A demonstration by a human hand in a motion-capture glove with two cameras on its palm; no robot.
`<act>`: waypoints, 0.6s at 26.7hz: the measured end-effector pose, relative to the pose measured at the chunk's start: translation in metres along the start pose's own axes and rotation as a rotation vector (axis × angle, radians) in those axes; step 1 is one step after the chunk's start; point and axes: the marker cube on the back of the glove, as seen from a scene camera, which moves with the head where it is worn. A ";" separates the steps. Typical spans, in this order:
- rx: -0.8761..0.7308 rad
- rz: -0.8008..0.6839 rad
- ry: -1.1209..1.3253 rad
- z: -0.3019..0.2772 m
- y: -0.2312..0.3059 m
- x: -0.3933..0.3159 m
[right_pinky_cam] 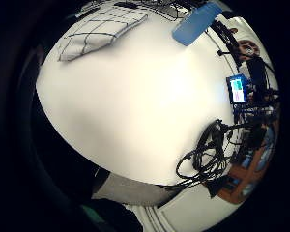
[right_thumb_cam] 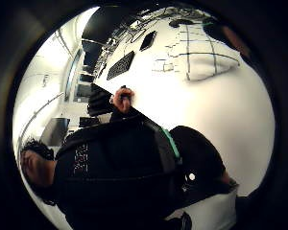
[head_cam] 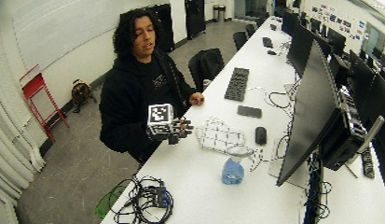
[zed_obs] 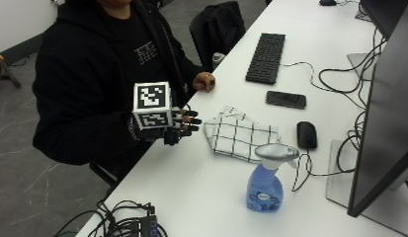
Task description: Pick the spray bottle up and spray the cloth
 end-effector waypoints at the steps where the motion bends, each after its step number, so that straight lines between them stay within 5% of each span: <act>1: -0.001 0.000 0.003 0.000 -0.001 0.000; 6: 0.032 0.030 0.028 0.001 -0.035 -0.001; 16: -0.021 0.032 0.070 -0.010 -0.008 0.019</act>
